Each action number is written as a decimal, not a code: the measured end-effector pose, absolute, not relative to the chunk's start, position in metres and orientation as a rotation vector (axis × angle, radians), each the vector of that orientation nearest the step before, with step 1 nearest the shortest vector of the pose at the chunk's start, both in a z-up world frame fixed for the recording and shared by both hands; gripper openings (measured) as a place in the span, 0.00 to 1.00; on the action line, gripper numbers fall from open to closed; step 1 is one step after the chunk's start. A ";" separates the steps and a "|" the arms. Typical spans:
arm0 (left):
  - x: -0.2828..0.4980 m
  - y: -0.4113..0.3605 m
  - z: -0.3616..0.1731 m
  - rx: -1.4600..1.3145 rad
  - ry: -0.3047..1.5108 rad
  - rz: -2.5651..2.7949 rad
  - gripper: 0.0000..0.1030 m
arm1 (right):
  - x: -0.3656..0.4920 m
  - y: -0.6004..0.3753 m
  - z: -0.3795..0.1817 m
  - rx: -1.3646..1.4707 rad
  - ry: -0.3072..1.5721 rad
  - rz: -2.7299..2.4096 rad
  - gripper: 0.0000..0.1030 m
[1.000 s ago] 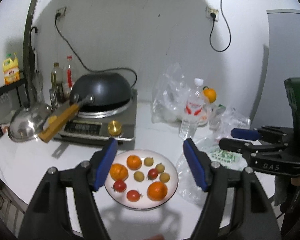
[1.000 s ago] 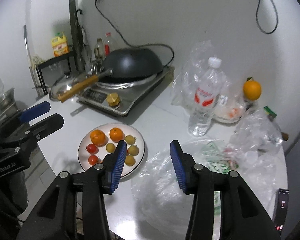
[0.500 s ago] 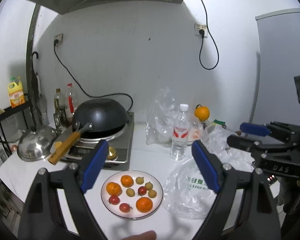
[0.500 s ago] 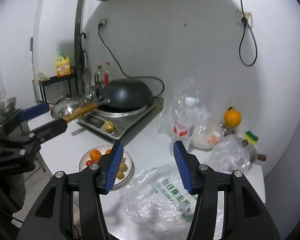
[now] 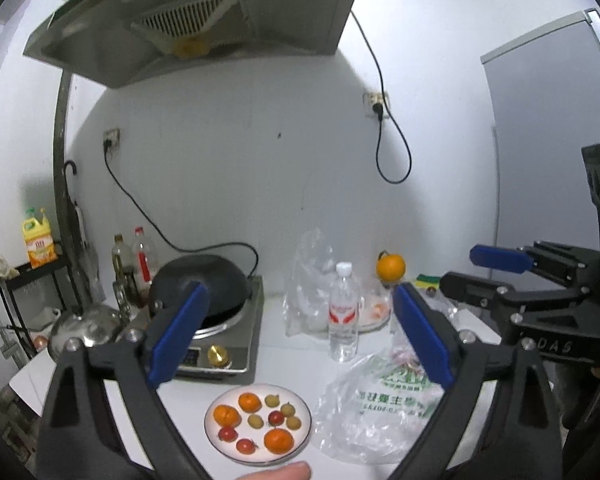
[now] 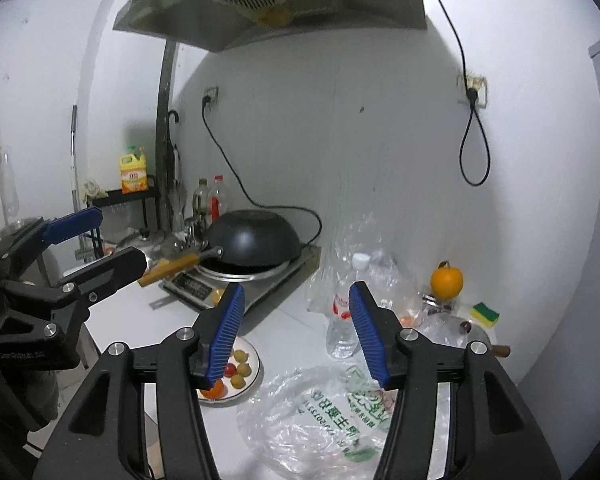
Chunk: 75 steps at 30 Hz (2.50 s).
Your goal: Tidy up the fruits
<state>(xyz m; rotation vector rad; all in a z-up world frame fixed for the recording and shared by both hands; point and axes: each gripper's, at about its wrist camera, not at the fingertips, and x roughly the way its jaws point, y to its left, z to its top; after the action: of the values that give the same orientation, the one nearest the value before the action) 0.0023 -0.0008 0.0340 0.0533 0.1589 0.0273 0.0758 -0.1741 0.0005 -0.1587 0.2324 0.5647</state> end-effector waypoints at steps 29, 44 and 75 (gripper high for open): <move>-0.032 -0.019 0.068 0.097 0.062 0.081 0.93 | 0.045 -0.201 0.027 -0.133 0.117 0.540 0.59; -0.026 -0.016 0.065 0.098 0.071 0.074 0.93 | 0.048 -0.199 0.026 -0.135 0.125 0.539 0.59; -0.021 -0.018 0.065 0.105 0.076 0.059 0.93 | 0.052 -0.197 0.023 -0.139 0.134 0.539 0.60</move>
<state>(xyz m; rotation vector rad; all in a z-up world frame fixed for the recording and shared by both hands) -0.0211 -0.0182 0.0649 0.1054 0.0764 0.0588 0.0524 -0.1974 0.0232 -0.1388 0.1341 0.5390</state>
